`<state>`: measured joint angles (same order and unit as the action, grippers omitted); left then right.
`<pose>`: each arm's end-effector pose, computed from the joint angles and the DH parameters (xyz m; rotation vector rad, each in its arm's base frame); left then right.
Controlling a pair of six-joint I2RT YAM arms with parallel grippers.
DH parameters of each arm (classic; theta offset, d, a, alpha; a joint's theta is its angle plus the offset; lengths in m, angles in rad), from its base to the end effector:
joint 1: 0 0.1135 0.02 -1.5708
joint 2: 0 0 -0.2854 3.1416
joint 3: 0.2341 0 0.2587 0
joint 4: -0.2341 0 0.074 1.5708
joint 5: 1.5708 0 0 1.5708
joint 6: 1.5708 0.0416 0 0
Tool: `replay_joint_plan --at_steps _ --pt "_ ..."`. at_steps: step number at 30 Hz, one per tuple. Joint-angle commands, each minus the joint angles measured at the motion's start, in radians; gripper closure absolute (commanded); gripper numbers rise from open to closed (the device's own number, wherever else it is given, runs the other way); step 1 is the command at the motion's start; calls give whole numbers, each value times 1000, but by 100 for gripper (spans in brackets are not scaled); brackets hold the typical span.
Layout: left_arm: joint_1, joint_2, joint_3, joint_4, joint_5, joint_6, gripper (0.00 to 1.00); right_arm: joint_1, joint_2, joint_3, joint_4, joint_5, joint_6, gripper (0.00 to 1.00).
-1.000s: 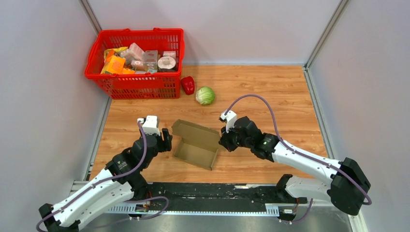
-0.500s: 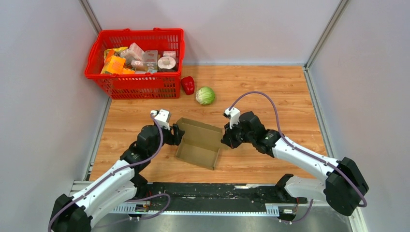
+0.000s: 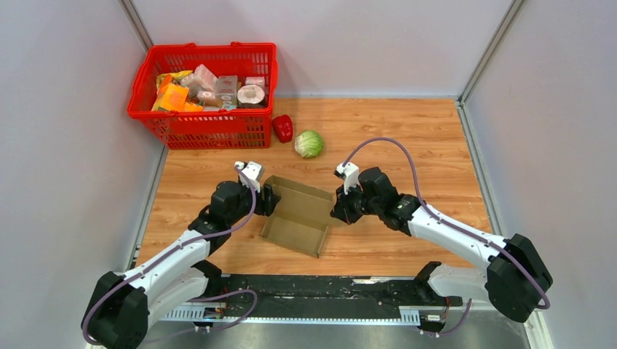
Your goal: Fold the paper box
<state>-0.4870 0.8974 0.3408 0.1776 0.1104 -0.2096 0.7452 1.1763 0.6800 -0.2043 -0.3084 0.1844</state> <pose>0.1698 -0.0951 0.2119 0.3488 1.9594 -0.5636 0.1730 0.1768 0.2367 -0.8193 2.2272 0.8220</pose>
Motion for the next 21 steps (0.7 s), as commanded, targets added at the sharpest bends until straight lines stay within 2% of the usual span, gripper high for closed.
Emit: replay_joint_plan --at_steps 1,8,9,12,14,18,21 --pt "8 -15 18 80 37 47 35 -3 17 50 33 -11 -22 100" --pt "8 -41 24 43 43 21 55 3 26 82 16 67 6 100" --pt "8 -60 26 36 35 15 67 8 26 90 8 115 22 100" --pt "7 -98 27 14 -4 -16 81 37 32 116 11 230 61 100" --pt "7 -113 24 13 -52 -51 84 68 43 130 25 279 119 100" --pt "-11 -111 30 17 -139 -89 99 149 89 171 48 541 220 97" --pt "-67 -85 46 10 -257 -94 100 204 152 228 31 662 297 96"
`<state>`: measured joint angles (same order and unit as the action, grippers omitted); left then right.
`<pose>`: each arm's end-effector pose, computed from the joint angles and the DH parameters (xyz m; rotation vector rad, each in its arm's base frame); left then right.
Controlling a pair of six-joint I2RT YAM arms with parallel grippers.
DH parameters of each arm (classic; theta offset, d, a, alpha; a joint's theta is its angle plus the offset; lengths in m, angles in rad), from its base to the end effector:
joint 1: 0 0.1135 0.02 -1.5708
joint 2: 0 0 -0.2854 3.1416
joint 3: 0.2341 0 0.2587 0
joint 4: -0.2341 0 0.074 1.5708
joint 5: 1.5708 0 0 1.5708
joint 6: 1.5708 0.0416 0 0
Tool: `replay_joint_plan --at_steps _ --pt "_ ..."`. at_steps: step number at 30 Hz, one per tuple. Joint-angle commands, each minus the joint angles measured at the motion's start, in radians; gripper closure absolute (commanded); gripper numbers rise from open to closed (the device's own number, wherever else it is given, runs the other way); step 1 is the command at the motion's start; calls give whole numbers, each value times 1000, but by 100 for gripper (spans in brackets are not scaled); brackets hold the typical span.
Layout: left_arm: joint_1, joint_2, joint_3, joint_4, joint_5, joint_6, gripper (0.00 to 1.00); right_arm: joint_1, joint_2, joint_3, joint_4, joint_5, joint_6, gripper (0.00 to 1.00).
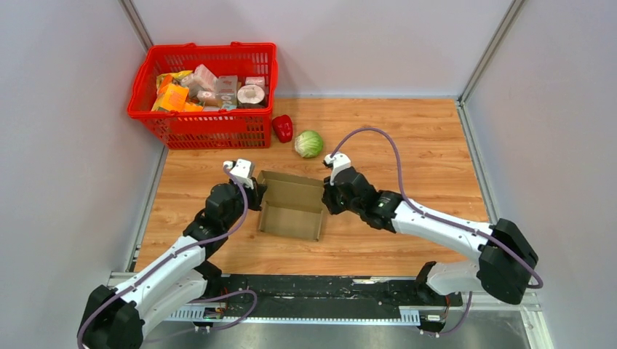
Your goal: Fold the paper box
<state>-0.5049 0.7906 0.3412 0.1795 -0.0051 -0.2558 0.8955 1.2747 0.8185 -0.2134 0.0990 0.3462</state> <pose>0.1606 -0.0885 0.2303 0.2291 1.8593 -0.5248 0.1780 0.2156 0.2579 -0.5698 2.2250 0.5537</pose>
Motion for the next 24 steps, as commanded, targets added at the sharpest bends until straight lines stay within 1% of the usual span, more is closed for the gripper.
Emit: replay_joint_plan --at_steps 1,2,3,4,5,6,8,9,11,12,15,18,20,24 --pt "-69 28 47 6 -191 -54 100 75 87 103 31 286 161 96" --pt "-79 33 47 11 -217 -68 100 83 100 119 25 306 206 96" --pt "-90 39 45 14 -251 -79 100 91 115 142 -6 365 236 96" --pt "-102 39 42 18 -315 -98 100 103 132 152 -18 393 266 96" --pt "-118 39 35 20 -341 -111 100 108 155 157 -32 419 330 94" --pt "-124 36 29 21 -360 -121 100 112 167 163 -56 473 359 93" --pt "-139 32 12 34 -412 -152 100 126 196 177 -81 514 417 88" --pt "-147 24 6 35 -426 -160 100 131 205 186 -122 563 486 88" --pt "-171 18 -7 38 -482 -169 100 160 218 200 -148 606 539 86" --pt "-199 9 -11 38 -508 -174 100 175 221 196 -156 669 583 85" --pt "-240 -5 -25 38 -570 -186 100 241 216 176 -133 754 608 84" --pt "-277 -33 -50 51 -613 -186 100 259 201 153 -107 754 608 83" --pt "-287 -45 -77 80 -602 -169 100 266 192 124 -81 742 579 82" --pt "-302 -83 -114 81 -584 -181 100 289 166 68 -9 736 554 84"
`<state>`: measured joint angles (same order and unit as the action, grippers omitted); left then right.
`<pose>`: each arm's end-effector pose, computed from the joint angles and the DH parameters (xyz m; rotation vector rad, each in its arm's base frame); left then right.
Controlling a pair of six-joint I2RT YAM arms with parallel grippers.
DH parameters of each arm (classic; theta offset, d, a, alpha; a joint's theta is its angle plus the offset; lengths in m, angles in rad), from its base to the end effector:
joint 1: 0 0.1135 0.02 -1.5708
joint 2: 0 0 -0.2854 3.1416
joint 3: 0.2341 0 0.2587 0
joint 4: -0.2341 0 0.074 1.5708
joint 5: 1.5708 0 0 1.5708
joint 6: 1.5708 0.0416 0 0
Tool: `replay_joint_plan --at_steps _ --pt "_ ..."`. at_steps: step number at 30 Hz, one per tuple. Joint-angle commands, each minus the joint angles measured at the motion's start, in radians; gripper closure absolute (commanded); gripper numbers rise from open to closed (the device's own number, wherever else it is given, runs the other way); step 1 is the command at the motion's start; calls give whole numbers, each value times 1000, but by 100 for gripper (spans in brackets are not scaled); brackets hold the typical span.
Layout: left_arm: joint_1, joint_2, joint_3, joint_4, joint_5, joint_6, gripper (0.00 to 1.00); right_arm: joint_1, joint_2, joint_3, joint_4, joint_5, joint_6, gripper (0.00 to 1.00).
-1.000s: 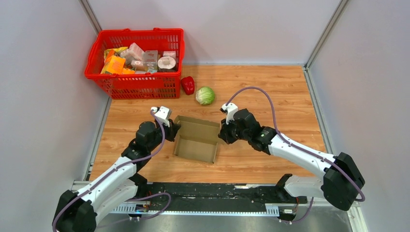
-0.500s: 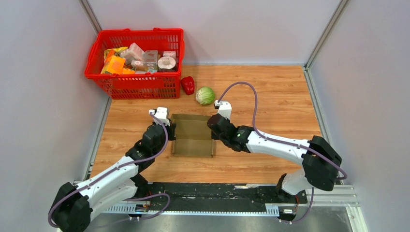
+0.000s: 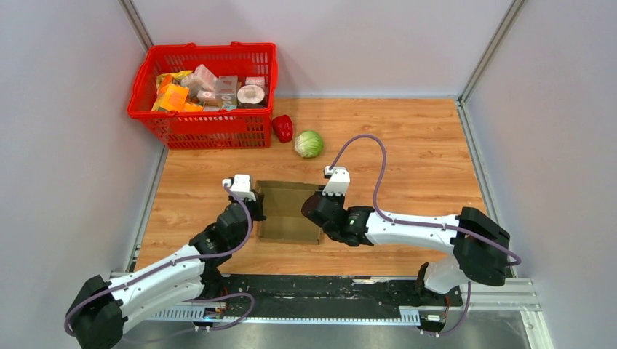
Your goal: Fold the paper box
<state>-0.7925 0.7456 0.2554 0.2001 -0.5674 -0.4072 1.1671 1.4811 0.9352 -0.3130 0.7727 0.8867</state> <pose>0.1318 -0.1019 0.2104 -0.0388 1.8257 -0.3211 0.1479 0.2723 0.2398 0.0213 2.1524 0.2291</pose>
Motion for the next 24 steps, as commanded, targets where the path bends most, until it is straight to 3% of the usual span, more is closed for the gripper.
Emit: replay_joint_plan --at_steps 1,10,13,16,19,20,21,22,24 --pt "-17 -43 -34 59 -3 -44 100 20 -39 -53 88 60 21 84" --pt "-31 -127 -47 -48 53 -58 97 37 -33 -35 106 27 -34 79" --pt "-31 -143 -27 -105 67 -45 94 37 -61 -53 136 -29 -138 64" --pt "-31 -160 -19 -137 72 -39 92 29 -108 -87 212 -119 -287 63" --pt "-31 -157 -8 -156 80 -15 100 0 -154 -111 235 -202 -388 63" --pt "-31 -152 -5 -157 84 -4 100 -16 -165 -122 242 -298 -420 62" --pt "-31 -149 -2 -159 95 16 100 -59 -173 -125 245 -352 -443 60" --pt "-31 -146 4 -157 103 28 100 -81 -192 -131 246 -396 -494 48" --pt "-31 -137 7 -150 130 63 100 -163 -208 -134 238 -586 -534 38"
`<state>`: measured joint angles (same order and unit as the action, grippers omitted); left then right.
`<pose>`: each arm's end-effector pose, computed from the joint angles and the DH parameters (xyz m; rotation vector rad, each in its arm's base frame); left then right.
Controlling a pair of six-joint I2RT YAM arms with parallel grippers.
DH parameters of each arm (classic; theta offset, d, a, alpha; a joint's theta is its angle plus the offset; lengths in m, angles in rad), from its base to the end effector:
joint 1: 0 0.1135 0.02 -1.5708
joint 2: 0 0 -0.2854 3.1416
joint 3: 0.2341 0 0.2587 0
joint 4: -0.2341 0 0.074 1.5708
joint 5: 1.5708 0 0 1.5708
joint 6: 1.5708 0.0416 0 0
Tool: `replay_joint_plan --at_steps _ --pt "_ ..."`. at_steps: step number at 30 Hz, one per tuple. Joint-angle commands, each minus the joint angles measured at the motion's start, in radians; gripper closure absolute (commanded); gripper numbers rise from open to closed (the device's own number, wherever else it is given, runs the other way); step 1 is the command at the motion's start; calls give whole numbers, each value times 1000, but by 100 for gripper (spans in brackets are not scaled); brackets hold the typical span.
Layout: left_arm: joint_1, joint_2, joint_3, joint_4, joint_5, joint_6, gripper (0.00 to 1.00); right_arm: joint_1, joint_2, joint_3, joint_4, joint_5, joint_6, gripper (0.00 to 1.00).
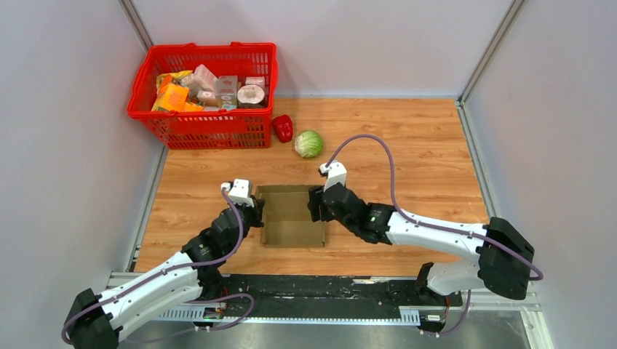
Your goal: Fold the paper box
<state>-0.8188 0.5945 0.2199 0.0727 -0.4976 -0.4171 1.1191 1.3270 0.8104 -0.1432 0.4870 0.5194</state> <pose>0.1137 -0.0925 0.2043 0.0297 1.8536 -0.3996 0.1428 0.2498 0.2505 -0.3860 2.1366 0.4058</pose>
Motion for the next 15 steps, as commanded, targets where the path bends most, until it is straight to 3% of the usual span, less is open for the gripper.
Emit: replay_joint_plan --at_steps 1,5,10,12,15 --pt "-5 16 47 -22 71 86 100 -146 -60 -4 57 -367 -211 36" --pt "-6 18 55 -28 80 110 100 -251 -54 47 -56 -609 -295 36" --pt "-5 11 52 -45 88 129 100 -286 -75 56 -111 -676 -337 41" --pt "-5 7 50 -47 94 130 100 -292 -89 49 -110 -663 -344 53" --pt "-5 -2 45 -47 93 123 100 -295 -83 49 -113 -653 -361 61"
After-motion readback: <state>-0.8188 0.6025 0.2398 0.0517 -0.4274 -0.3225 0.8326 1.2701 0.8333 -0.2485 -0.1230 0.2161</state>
